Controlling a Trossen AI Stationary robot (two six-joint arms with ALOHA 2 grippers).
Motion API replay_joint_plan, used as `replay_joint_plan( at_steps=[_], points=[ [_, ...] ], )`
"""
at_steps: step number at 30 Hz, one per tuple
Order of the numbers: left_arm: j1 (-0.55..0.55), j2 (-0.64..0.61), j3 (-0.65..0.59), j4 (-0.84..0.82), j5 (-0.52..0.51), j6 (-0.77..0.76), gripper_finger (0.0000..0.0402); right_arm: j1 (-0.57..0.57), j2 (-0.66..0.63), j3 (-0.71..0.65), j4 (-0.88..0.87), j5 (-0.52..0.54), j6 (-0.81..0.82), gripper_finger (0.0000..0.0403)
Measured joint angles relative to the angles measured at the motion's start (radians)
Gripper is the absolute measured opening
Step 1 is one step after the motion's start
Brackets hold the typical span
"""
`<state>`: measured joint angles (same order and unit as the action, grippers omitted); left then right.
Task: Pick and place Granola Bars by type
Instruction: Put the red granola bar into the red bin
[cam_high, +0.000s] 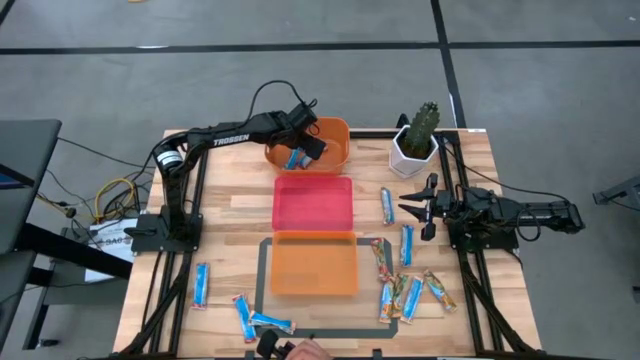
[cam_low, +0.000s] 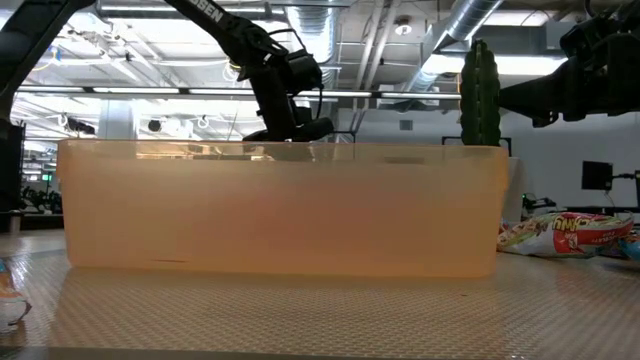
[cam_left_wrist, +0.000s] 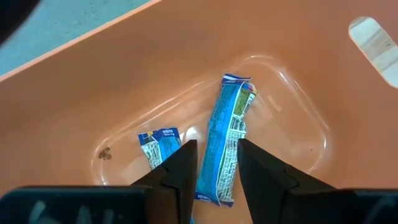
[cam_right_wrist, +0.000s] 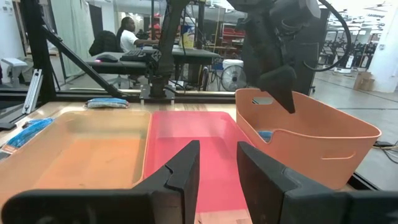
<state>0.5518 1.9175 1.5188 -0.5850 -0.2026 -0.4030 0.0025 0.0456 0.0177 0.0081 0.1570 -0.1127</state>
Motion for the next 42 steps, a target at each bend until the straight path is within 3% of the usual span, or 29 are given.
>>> replay_joint_plan(
  at_steps=[15, 24, 29, 34, 42],
  points=[
    [-0.06, -0.104, 0.0, 0.036, -0.031, -0.001, 0.0109, 0.0, 0.0, 0.0, 0.0, 0.0, 0.0, 0.0102],
    [-0.153, -0.254, -0.068, 0.114, -0.035, -0.001, 0.0109, 0.0, 0.0, 0.0, 0.0, 0.0, 0.0, 0.0102],
    [-0.221, -0.391, -0.194, 0.172, -0.043, -0.002, 0.0109, 0.0, 0.0, 0.0, 0.0, 0.0, 0.0, 0.0102],
    [-0.299, -0.563, -0.403, 0.261, -0.047, -0.014, 0.0109, 0.0, 0.0, 0.0, 0.0, 0.0, 0.0, 0.0102],
    [-0.46, -0.853, -0.742, 0.312, -0.046, -0.176, 0.0109, 0.0, 0.0, 0.0, 0.0, 0.0, 0.0, 0.0102]
  ],
)
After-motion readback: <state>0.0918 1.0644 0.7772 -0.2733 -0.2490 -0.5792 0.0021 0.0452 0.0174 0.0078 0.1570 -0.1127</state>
